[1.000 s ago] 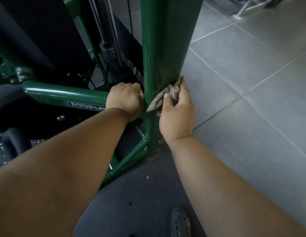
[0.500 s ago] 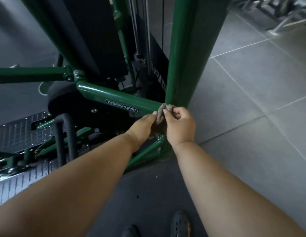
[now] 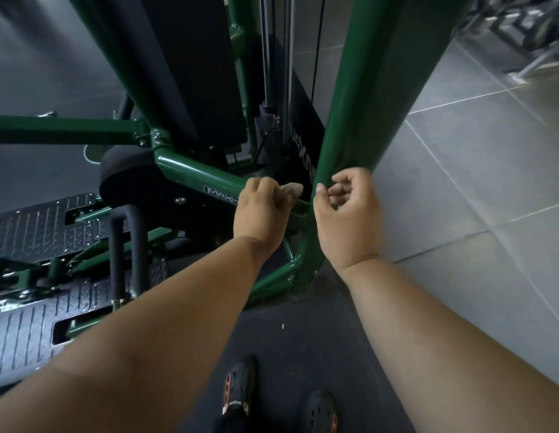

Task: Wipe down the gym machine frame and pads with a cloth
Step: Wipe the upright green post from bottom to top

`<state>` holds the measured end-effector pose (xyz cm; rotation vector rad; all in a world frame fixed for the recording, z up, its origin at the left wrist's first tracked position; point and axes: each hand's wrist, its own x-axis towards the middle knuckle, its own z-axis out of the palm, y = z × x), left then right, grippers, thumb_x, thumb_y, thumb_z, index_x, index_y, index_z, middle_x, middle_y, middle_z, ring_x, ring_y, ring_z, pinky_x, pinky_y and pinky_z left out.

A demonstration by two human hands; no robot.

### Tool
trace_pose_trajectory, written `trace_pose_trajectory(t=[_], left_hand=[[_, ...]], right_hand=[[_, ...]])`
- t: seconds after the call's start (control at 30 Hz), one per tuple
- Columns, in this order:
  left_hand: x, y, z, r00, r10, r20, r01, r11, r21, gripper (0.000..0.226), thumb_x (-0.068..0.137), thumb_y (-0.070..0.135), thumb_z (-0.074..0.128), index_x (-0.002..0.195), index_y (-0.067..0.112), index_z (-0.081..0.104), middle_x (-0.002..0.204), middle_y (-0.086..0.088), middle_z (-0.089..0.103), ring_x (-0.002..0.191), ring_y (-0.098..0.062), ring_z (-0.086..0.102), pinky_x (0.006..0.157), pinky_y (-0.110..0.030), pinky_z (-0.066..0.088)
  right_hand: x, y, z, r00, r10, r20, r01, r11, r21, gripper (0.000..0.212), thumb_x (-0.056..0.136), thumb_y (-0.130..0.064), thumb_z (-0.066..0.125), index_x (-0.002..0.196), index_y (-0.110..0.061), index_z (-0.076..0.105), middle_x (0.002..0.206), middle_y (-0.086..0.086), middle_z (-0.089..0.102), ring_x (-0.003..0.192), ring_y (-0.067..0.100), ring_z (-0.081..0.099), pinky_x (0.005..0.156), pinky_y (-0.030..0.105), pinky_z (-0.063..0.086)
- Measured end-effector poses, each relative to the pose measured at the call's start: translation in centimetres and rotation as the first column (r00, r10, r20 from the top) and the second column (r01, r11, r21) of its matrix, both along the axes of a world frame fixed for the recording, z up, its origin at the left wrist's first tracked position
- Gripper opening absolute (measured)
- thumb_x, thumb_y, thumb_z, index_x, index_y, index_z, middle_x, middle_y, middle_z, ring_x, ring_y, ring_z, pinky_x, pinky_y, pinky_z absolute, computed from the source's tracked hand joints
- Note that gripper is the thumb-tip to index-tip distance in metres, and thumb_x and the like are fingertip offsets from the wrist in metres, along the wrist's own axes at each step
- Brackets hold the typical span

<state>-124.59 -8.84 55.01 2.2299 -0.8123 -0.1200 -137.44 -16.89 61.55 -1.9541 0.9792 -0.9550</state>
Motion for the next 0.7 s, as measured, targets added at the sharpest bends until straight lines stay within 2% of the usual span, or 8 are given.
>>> trace_pose_trajectory(t=[0.07, 0.13, 0.23, 0.33, 0.43, 0.53, 0.6, 0.7], left_hand=[[0.8, -0.8, -0.6, 0.991, -0.114, 0.072, 0.112, 0.993, 0.020, 0.024, 0.099, 0.037, 0.067, 0.091, 0.020, 0.052, 0.102, 0.000, 0.055, 0.089, -0.028, 0.058, 0.072, -0.035, 0.044], [2.2, -1.6, -0.8, 0.980, -0.189, 0.067, 0.182, 0.978, 0.099, 0.023, 0.098, 0.033, 0.069, 0.097, 0.017, 0.052, 0.105, -0.005, 0.058, 0.089, -0.032, 0.060, 0.071, -0.037, 0.045], [3.8, -2.1, -0.5, 0.903, -0.427, 0.039, 0.408, 0.883, 0.231, 0.031, 0.092, 0.032, 0.071, 0.119, 0.021, 0.061, 0.120, -0.005, 0.065, 0.108, -0.032, 0.061, 0.090, -0.040, 0.050], [4.5, -2.2, -0.3, 0.806, -0.593, -0.005, 0.572, 0.775, 0.270, 0.046, 0.091, 0.039, 0.063, 0.136, 0.032, 0.062, 0.134, 0.005, 0.065, 0.124, -0.027, 0.056, 0.110, -0.037, 0.044], [5.7, -3.0, -0.9, 0.794, -0.600, -0.098, 0.605, 0.763, 0.229, 0.034, 0.096, 0.049, 0.044, 0.119, 0.039, 0.067, 0.124, 0.009, 0.064, 0.118, -0.025, 0.052, 0.112, -0.045, 0.040], [6.3, -4.5, -1.5, 0.772, -0.620, -0.142, 0.629, 0.709, 0.318, 0.025, 0.095, 0.051, 0.036, 0.100, 0.043, 0.059, 0.112, 0.015, 0.058, 0.110, -0.023, 0.050, 0.106, -0.048, 0.041], [6.7, -5.1, -2.1, 0.761, -0.631, -0.150, 0.630, 0.665, 0.401, 0.022, 0.091, 0.051, 0.041, 0.106, 0.044, 0.055, 0.112, 0.014, 0.058, 0.105, -0.023, 0.047, 0.100, -0.047, 0.044], [7.1, -5.7, -2.2, 0.706, -0.704, -0.069, 0.612, 0.559, 0.560, 0.049, 0.095, 0.054, 0.048, 0.139, 0.033, 0.050, 0.129, 0.002, 0.056, 0.113, -0.027, 0.045, 0.098, -0.046, 0.042]], right_hand=[[-0.1, 0.1, -0.3, 0.999, -0.013, -0.039, 0.010, 0.997, -0.070, 0.021, 0.091, -0.023, 0.070, 0.105, -0.028, 0.054, 0.091, -0.007, 0.062, 0.078, 0.012, 0.060, 0.068, 0.034, 0.054], [-0.1, 0.4, -0.4, 0.995, -0.008, -0.101, -0.006, 0.990, -0.143, 0.022, 0.092, -0.017, 0.069, 0.111, -0.021, 0.059, 0.096, -0.005, 0.063, 0.082, 0.014, 0.060, 0.069, 0.030, 0.051], [-0.4, 0.1, -0.2, 0.986, -0.019, -0.163, -0.021, 0.970, -0.241, 0.022, 0.090, -0.009, 0.068, 0.111, -0.014, 0.063, 0.097, -0.001, 0.066, 0.087, 0.021, 0.062, 0.073, 0.033, 0.050], [-0.8, -0.5, 0.6, 0.970, -0.038, -0.238, -0.055, 0.927, -0.371, 0.022, 0.090, -0.005, 0.065, 0.110, -0.013, 0.068, 0.099, 0.003, 0.070, 0.089, 0.027, 0.064, 0.074, 0.041, 0.054], [-0.5, -0.6, 2.0, 0.956, -0.021, -0.292, -0.148, 0.826, -0.544, 0.031, 0.089, -0.003, 0.061, 0.116, -0.012, 0.073, 0.098, 0.006, 0.070, 0.086, 0.032, 0.064, 0.076, 0.044, 0.054], [0.5, -0.4, 4.0, 0.927, 0.015, -0.375, -0.277, 0.702, -0.656, 0.034, 0.092, -0.005, 0.054, 0.118, -0.010, 0.075, 0.102, 0.009, 0.070, 0.086, 0.033, 0.063, 0.078, 0.045, 0.054], [1.0, -0.4, 5.3, 0.869, 0.016, -0.495, -0.404, 0.602, -0.689, 0.033, 0.094, -0.007, 0.054, 0.120, -0.011, 0.073, 0.106, 0.008, 0.070, 0.089, 0.032, 0.062, 0.079, 0.045, 0.053], [1.4, -0.7, 7.3, 0.776, -0.103, -0.623, -0.532, 0.424, -0.733, 0.025, 0.097, -0.011, 0.053, 0.113, -0.016, 0.072, 0.110, 0.006, 0.070, 0.100, 0.032, 0.063, 0.082, 0.042, 0.045]])
